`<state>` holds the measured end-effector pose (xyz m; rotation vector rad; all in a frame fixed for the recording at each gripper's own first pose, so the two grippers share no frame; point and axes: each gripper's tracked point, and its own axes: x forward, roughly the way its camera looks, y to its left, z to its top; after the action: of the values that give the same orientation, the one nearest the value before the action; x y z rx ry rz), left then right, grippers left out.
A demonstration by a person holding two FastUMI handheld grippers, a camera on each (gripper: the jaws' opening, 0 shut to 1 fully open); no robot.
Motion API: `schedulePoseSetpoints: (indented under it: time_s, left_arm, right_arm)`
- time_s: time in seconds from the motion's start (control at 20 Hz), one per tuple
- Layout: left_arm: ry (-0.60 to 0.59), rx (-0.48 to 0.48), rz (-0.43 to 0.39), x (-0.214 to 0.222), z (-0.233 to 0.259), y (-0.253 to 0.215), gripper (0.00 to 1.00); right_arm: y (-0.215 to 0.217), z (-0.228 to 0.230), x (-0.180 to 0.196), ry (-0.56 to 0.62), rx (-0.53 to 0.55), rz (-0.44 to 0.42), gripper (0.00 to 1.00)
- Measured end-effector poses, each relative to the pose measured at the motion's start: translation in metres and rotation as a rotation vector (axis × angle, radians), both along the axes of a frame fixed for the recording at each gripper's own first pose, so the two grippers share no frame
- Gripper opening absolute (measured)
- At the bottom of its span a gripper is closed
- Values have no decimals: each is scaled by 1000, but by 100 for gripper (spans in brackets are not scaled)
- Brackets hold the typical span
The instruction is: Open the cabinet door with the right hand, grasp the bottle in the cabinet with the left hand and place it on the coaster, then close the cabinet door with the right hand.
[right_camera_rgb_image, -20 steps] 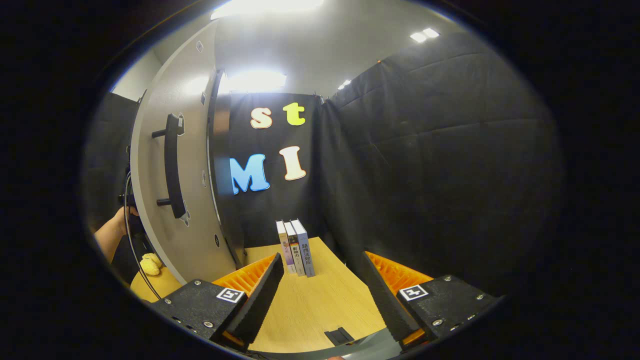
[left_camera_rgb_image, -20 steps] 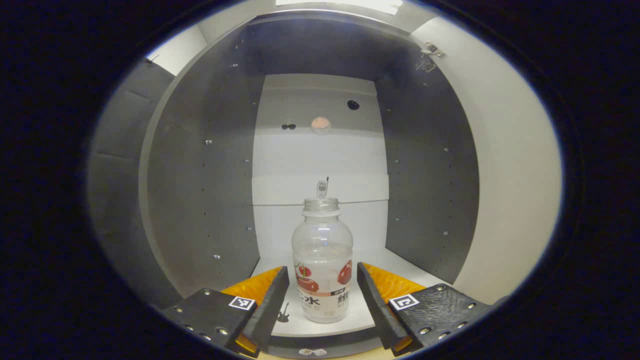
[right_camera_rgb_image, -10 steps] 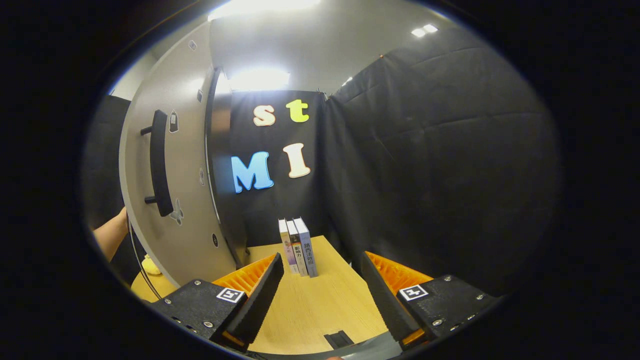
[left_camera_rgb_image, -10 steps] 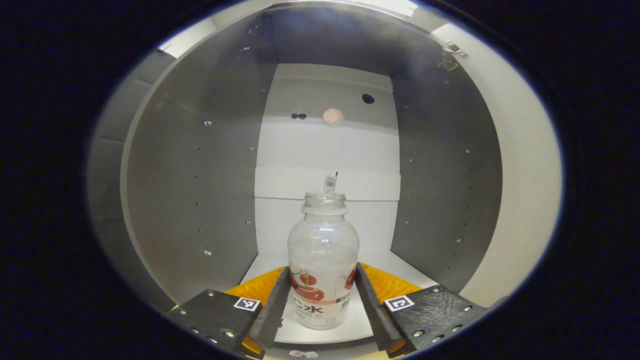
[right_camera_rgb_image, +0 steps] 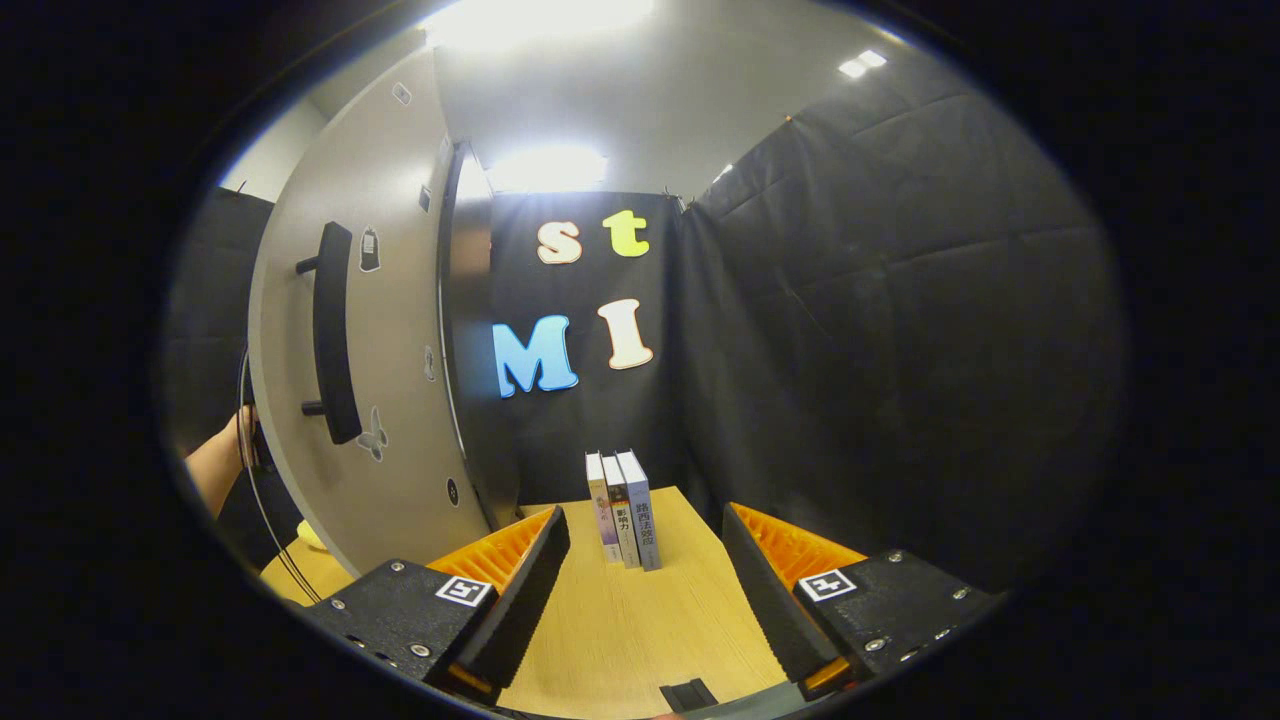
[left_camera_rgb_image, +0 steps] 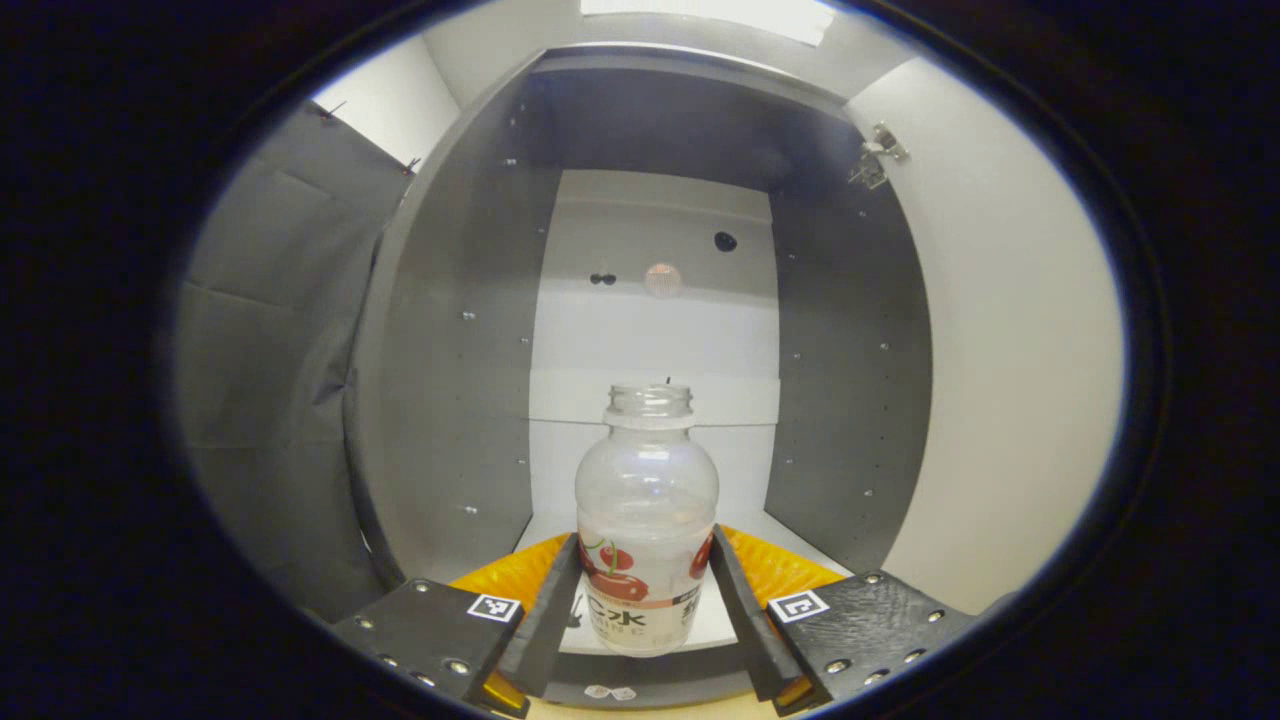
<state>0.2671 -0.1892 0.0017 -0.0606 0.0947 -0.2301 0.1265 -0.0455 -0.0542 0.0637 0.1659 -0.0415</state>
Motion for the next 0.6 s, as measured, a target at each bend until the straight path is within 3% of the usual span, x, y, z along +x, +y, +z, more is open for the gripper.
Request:
schedulePoseSetpoints:
  time_s: [0.05, 0.45, 0.5, 0.6]
  left_arm:
    - [-7, 10, 0, -6, 3, 4, 75]
    - [-56, -5, -2, -59, 29, 45, 71]
    - [-55, -10, -4, -67, 27, 48, 71]
    - [-47, -21, -6, -81, 22, 55, 71]
  right_arm:
    - [5, 1, -1, -3, 6, 4, 95]
    - [37, 13, -44, -22, 14, 22, 95]
    - [38, 14, -49, -22, 10, 21, 92]
    - [42, 16, -58, -21, 3, 22, 95]
